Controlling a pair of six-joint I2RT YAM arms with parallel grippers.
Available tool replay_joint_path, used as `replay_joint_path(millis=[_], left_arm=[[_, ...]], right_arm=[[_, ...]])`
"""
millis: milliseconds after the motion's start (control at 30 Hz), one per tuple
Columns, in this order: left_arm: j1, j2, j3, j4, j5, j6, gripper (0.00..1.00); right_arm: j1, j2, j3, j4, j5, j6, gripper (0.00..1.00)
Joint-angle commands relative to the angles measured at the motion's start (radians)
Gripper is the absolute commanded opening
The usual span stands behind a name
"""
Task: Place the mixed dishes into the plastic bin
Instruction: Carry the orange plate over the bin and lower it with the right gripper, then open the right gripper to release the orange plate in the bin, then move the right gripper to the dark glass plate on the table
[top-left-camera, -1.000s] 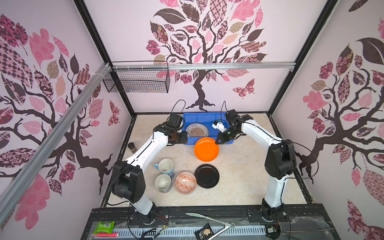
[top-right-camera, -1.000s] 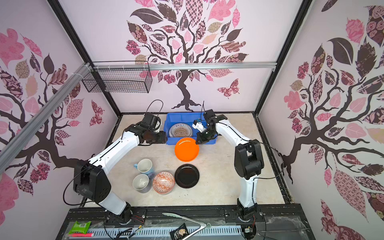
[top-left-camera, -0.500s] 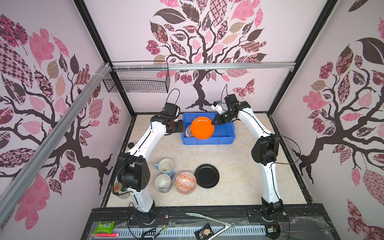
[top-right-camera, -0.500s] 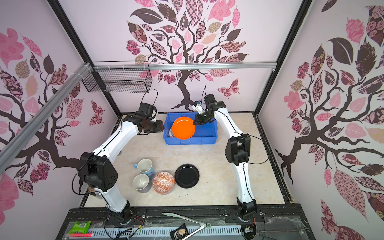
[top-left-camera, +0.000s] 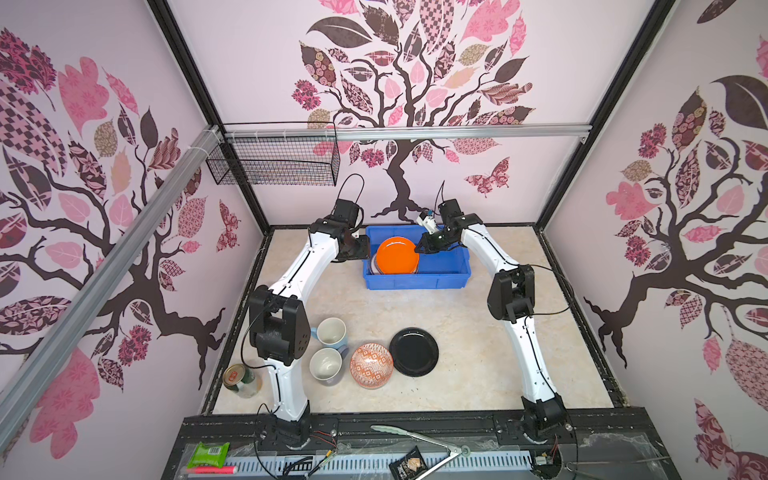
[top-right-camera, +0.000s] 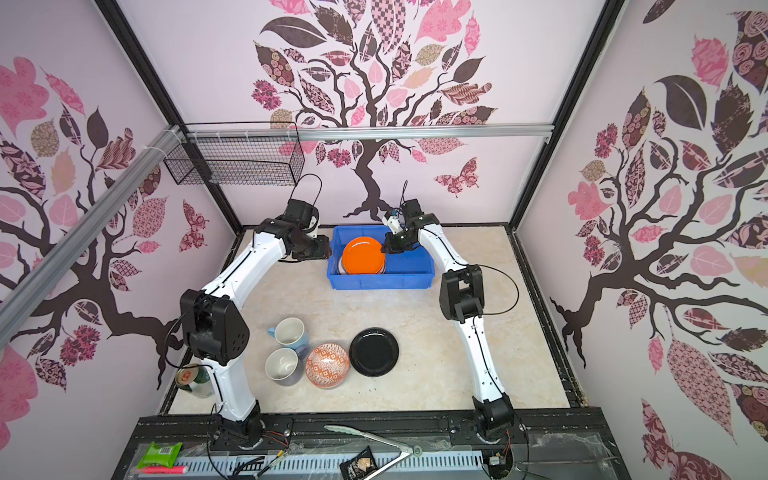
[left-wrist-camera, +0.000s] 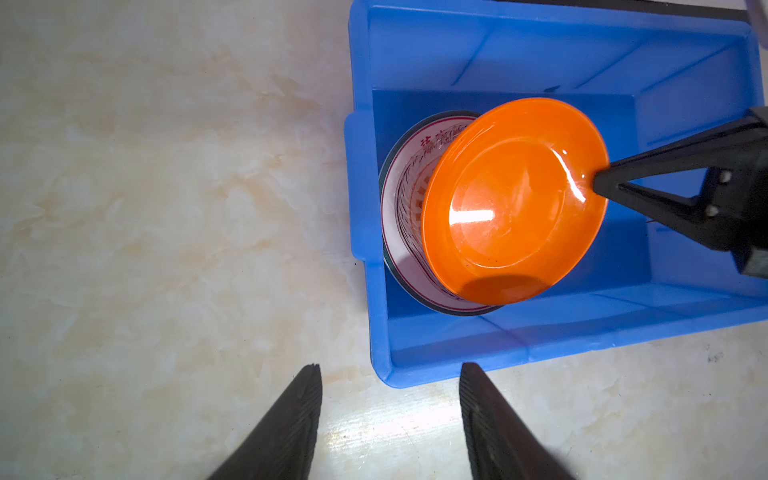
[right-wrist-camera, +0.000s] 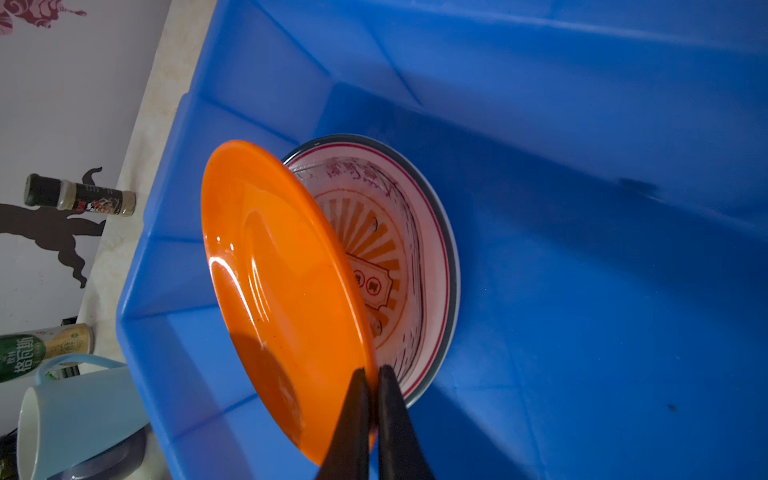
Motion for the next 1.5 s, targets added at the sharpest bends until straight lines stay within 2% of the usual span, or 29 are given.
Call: replay_joint_path(millis=[0,267,433,667,867,1000,1267,1400,1467], left_arm=[[0.008,0.018,0.063,-0.039,-0.005,0.027,0.57],[0.016,0.014,0.045,-0.044,-0.006,0.032,0.57],[0.022,0.001,0.017,-0.034,-0.003,0.031,0.57],[0.025,-0.029,-0.034,0.000,0.009,0.022,0.57],[0.025,-0.058,-0.077,0.030,0.021,0.008,0.57],[0.025,-0.086,-0.106,0.056,0.031,-0.004,0.57],[0.024,-0.147,-0.183,0.096,0.075,-0.032,0.57],[0.014,-0.187,-0.245,0.123,0.081,-0.047,0.57],[0.003,-0.204,-0.278,0.136,0.077,-0.052,0.57]], right_arm=[[0.015,0.061,0.056,0.048,0.000,0.020,0.00],[0.052,0.109,0.053,0.050,0.035,0.002,0.03],[0.054,0.097,0.042,0.048,0.065,-0.020,0.22],[0.054,0.042,0.010,0.047,0.123,-0.061,0.43],[0.050,-0.020,-0.012,0.055,0.172,-0.100,0.48],[0.041,-0.085,-0.060,0.107,0.187,-0.102,0.59],[0.034,-0.276,-0.141,0.088,0.205,-0.147,0.62],[0.034,-0.400,-0.281,0.039,0.166,-0.167,0.58],[0.034,-0.479,-0.413,0.036,0.144,-0.174,0.56]])
